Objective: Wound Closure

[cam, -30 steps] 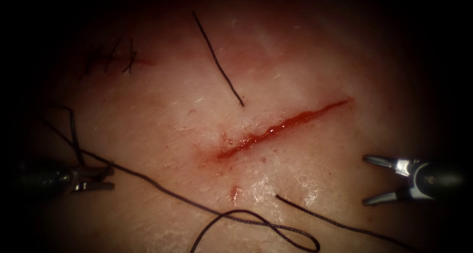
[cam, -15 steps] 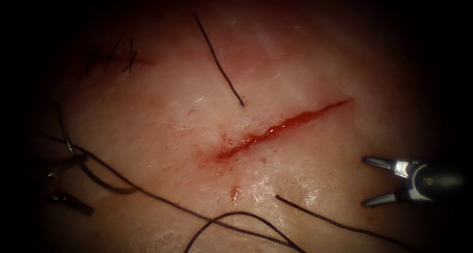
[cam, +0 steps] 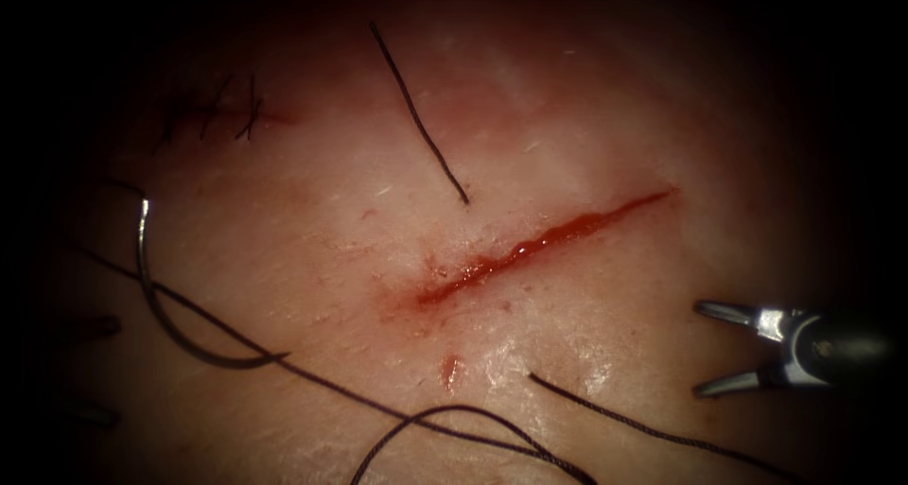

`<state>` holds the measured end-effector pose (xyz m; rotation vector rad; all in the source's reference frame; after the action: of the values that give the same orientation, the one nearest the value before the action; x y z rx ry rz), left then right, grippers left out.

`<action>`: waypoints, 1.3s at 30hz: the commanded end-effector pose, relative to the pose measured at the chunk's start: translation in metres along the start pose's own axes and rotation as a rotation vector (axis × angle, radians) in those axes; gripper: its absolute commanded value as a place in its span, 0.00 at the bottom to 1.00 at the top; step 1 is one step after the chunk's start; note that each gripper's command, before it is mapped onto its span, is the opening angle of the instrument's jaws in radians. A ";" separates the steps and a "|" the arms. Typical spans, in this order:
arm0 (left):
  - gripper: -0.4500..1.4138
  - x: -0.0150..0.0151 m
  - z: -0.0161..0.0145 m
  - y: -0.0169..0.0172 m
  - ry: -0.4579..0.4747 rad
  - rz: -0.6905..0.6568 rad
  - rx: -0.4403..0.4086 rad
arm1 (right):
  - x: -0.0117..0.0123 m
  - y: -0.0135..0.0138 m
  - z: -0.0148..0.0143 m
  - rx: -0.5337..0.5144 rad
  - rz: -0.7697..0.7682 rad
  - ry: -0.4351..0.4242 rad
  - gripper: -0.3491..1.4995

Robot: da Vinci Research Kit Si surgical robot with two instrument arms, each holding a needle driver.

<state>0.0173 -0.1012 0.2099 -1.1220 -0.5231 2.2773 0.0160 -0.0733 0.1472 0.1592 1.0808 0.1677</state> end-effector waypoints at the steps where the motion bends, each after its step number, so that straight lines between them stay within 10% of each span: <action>1: 0.51 -0.0003 0.0011 0.0007 0.009 -0.001 -0.007 | -0.0002 -0.0007 0.0008 0.003 0.002 0.002 0.94; 16: 0.56 0.0091 0.0103 0.0039 0.227 0.068 0.027 | 0.0017 0.0023 -0.0023 -0.030 0.010 -0.010 0.91; 27: 0.53 0.0155 0.0223 0.0083 0.211 0.167 0.095 | 0.0034 0.0057 -0.0033 -0.102 -0.004 -0.020 0.92; 39: 0.39 0.0146 0.0328 0.0127 0.083 0.304 0.124 | 0.0041 0.0071 -0.0037 -0.133 -0.002 -0.029 0.92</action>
<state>-0.0205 -0.1047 0.2132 -1.2893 -0.1695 2.4916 0.0135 -0.0646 0.1429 0.0364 1.0354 0.2344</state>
